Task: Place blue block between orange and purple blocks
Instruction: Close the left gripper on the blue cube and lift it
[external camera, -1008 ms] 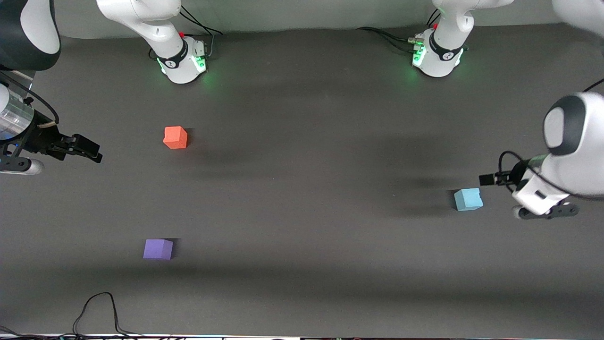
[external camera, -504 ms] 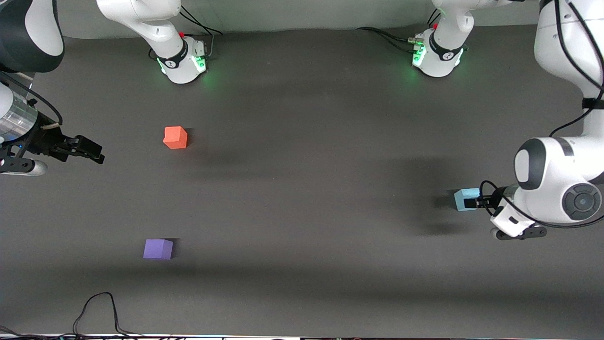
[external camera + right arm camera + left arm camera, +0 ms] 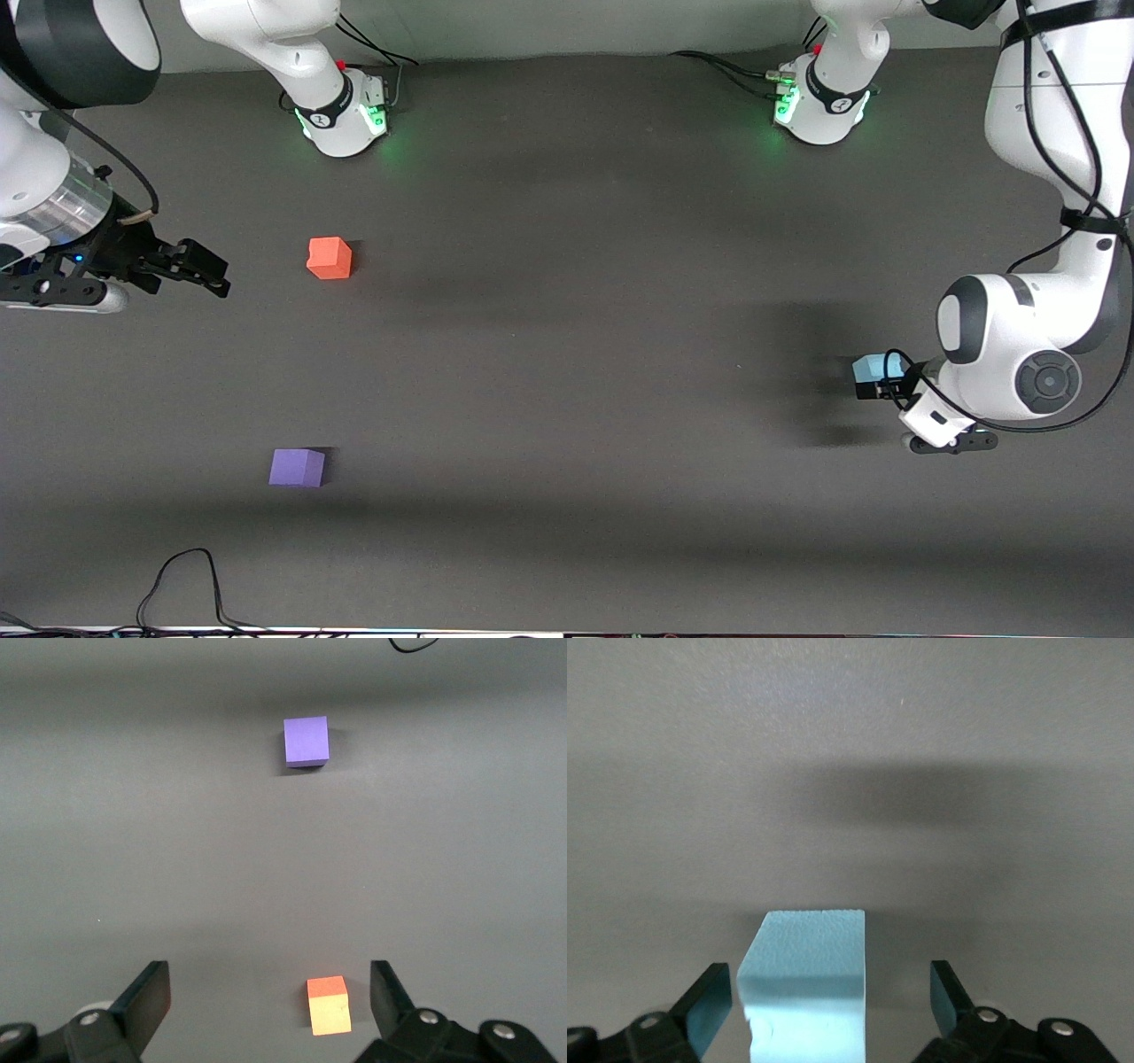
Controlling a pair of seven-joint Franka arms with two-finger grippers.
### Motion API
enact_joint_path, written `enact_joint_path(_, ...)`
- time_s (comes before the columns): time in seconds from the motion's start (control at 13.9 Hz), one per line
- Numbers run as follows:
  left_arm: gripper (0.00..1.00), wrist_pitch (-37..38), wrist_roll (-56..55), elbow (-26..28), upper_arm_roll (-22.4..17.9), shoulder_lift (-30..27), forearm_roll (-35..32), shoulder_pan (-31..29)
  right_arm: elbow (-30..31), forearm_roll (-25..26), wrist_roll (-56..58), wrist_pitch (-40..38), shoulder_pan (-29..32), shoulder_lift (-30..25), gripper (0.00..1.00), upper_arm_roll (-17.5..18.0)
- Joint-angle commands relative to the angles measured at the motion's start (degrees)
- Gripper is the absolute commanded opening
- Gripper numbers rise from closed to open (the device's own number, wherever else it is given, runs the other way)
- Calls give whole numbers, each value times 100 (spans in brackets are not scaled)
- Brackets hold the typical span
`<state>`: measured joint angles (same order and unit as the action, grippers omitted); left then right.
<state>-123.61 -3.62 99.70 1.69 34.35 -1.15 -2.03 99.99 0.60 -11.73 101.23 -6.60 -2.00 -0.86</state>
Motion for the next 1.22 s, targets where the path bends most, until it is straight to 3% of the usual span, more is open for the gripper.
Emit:
enact_joint_path(0.0, 100, -575, 212, 505, 6, -51, 9, -96, 179, 28, -31, 108, 18, -135, 100, -72)
enact_joint_path(0.5, 96, -647, 379, 674, 6, -33, 9, -201, 188, 54, 663, 335, 387, -56, 100, -142)
enact_joint_path(0.58, 78, -647, 379, 674, 6, -60, 18, -201, 188, 54, 698, 415, 379, -29, 100, -177)
enact_joint_path(0.65, 47, -629, 379, 674, 6, -86, 27, -201, 188, 54, 716, 424, 379, 6, 100, -177)
enact_joint_path(0.72, 24, -568, 371, 656, 15, -121, 35, -184, 205, 54, 716, 424, 379, 6, 100, -177)
enact_joint_path(0.79, 18, -507, 344, 648, 24, -191, 27, -166, 240, 46, 716, 424, 379, 6, 100, -177)
enact_joint_path(0.94, 19, -140, 274, 639, 15, -497, 36, -149, 267, 19, 725, 398, 379, 15, 100, -177)
enact_joint_path(1.15, 20, 1159, 300, 385, 15, -1296, 1, -158, 241, 11, 725, 406, 387, 68, 100, -177)
